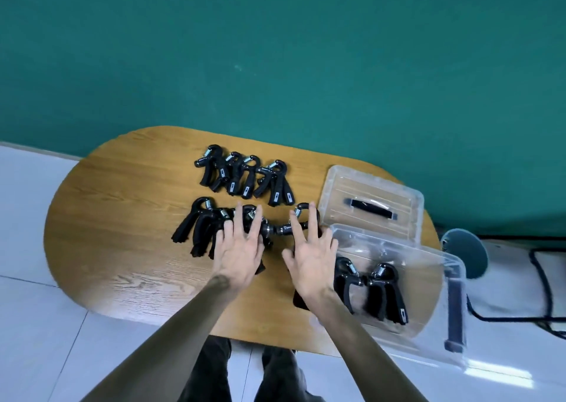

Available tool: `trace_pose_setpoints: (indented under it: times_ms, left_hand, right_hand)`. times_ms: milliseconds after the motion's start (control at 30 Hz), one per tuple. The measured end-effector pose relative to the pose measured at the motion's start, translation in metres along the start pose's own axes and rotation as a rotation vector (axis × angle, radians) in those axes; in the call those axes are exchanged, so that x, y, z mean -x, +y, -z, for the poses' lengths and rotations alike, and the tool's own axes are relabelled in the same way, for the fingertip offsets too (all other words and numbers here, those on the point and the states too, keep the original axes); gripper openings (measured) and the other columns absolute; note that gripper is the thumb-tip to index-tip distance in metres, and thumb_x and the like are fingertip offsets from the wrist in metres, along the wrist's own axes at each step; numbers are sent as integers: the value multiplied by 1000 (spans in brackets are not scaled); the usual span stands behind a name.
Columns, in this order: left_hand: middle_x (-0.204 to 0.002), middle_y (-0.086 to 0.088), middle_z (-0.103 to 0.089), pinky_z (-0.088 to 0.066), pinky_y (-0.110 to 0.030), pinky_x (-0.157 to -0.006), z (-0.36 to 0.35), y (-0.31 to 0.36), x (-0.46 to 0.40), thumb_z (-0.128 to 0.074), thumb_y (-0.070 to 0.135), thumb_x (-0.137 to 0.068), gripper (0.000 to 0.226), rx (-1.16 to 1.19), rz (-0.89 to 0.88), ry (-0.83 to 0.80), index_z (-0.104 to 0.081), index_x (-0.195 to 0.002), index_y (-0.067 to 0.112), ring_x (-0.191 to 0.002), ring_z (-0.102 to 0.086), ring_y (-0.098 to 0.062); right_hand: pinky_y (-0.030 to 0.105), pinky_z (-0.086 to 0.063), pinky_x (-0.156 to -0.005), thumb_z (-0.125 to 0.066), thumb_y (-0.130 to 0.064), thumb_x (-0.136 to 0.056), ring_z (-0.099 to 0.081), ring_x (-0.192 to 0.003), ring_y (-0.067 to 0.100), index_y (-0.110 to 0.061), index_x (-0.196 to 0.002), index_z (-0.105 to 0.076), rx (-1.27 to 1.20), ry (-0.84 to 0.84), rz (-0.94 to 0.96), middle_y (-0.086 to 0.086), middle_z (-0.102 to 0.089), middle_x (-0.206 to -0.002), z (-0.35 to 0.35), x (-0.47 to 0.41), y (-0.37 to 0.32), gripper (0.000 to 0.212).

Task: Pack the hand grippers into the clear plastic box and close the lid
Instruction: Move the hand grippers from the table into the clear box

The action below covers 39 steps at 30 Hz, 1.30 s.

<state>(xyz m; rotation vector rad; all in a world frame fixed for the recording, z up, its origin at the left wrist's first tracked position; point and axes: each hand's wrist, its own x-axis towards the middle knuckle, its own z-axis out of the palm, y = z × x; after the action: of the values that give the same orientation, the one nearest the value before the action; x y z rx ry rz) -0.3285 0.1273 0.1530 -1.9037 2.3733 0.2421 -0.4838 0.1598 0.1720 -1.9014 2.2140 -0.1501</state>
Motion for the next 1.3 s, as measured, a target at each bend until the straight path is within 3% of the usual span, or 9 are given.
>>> trace_pose_setpoints:
  times_ms: [233,567,667,833,1067,1200,1300]
  left_hand:
    - [-166,-23,6,-38,-40,-99,25,85,0,-31,36,-106,72,-7,-76,-9,16,-159,25,-112,-40,-25]
    - [-166,-24,7,-37,-40,-100,11,184,24,-30,33,-107,71,-48,-272,-95,17,-159,23,-113,-40,-26]
    - [-166,-25,2,-36,-42,-99,-9,203,32,-32,33,-106,70,-79,-292,-122,11,-160,23,-115,-41,-28]
    - [-164,-32,-2,-37,-41,-84,-37,226,36,-49,25,-101,76,-149,-351,-133,-6,-162,18,-102,-45,-28]
    - [-160,-31,-24,-45,-40,-79,-67,243,40,-64,29,-90,78,-39,-218,-199,-29,-159,20,-95,-52,-28]
    - [-161,-30,-22,-43,-39,-81,-85,244,32,-55,28,-96,71,-43,-159,-246,-25,-159,20,-100,-51,-27]
    - [-164,-27,-16,-40,-39,-87,-97,246,23,-48,29,-100,71,-39,-128,-263,-13,-161,21,-110,-47,-28]
  right_hand:
    - [46,-45,-80,-66,-31,-84,-43,-92,32,-27,-154,-34,-54,85,-56,12,-9,-168,31,20,77,78]
    - [48,-49,-75,-80,-25,-72,-45,-88,34,-25,-148,-45,-158,112,-268,13,-20,-165,23,72,174,84]
    - [47,-48,-76,-82,-23,-72,-40,-85,31,-26,-150,-43,-197,94,-306,12,-21,-165,14,87,194,87]
    - [51,-47,-84,-77,-24,-79,-43,-90,33,-26,-152,-39,-235,75,-302,9,-12,-168,-4,96,220,82]
    - [49,-43,-89,-75,-20,-79,-46,-95,36,-28,-153,-34,-270,16,-301,7,-6,-168,-30,97,248,85]
    - [53,-40,-92,-71,-20,-80,-46,-107,41,-27,-153,-33,-297,-81,-278,12,-9,-167,-50,87,265,83]
    - [57,-34,-100,-65,-24,-87,-42,-122,47,-31,-155,-25,-294,-173,-232,7,1,-168,-67,77,276,80]
